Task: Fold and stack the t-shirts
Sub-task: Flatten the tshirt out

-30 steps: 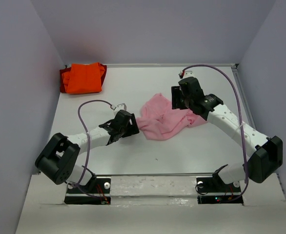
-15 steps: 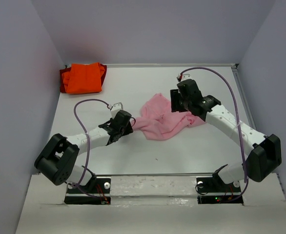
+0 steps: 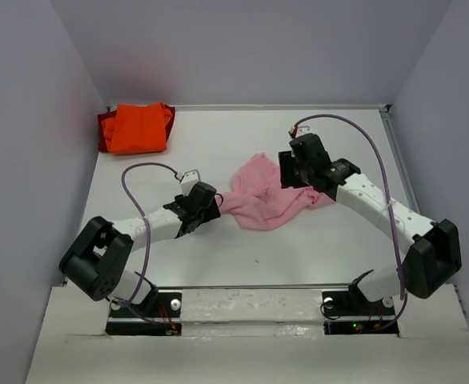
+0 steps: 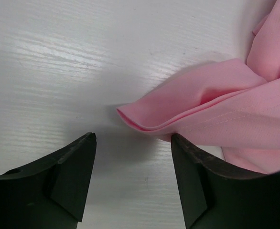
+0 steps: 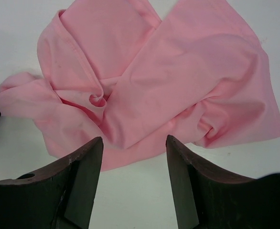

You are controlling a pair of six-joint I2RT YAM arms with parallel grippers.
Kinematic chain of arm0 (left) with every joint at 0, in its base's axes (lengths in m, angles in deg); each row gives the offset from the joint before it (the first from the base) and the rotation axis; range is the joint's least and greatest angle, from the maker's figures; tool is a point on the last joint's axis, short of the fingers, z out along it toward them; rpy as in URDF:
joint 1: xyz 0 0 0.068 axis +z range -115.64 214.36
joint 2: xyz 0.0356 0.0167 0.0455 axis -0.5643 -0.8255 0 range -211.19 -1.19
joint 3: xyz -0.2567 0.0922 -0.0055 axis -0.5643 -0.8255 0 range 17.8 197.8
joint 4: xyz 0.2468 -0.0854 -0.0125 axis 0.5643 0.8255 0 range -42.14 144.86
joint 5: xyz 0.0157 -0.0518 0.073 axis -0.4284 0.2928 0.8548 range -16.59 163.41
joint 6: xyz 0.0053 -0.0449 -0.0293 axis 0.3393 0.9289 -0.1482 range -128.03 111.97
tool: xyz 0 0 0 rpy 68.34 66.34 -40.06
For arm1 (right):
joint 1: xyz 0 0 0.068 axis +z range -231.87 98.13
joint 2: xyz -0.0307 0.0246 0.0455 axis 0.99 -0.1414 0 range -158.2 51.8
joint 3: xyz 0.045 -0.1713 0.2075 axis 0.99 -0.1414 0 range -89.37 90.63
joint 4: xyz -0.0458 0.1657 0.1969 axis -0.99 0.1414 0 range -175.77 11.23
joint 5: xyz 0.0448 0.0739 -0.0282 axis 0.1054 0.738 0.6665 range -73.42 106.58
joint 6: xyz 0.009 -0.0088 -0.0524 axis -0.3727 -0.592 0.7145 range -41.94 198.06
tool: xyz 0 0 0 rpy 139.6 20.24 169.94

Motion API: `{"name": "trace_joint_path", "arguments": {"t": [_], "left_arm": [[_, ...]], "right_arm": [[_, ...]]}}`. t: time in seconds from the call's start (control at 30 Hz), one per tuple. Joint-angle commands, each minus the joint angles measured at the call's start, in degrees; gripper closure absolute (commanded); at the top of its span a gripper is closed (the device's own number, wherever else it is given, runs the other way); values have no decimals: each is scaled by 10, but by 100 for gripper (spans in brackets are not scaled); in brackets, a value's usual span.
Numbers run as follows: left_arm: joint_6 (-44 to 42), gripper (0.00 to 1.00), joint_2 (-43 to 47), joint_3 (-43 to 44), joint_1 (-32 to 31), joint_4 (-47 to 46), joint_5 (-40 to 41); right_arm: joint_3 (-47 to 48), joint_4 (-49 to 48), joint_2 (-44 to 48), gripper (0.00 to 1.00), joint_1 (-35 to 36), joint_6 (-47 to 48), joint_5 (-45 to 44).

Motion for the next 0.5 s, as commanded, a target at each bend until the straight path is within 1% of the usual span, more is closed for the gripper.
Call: {"name": "trace_joint_path", "arguments": {"t": [0.0, 0.23, 0.4, 0.47], "left_arm": [[18, 24, 10, 12, -3, 7, 31], [79, 23, 28, 9, 5, 5, 21], [132, 23, 47, 31, 7, 15, 18], [151, 23, 47, 45, 7, 40, 36]], "right_arm": [[-1, -20, -2, 39, -3, 5, 9], [-11, -24, -9, 40, -3, 4, 19], [-23, -26, -7, 40, -3, 5, 21], [-26, -28, -6, 40, -3, 5, 23]]}}
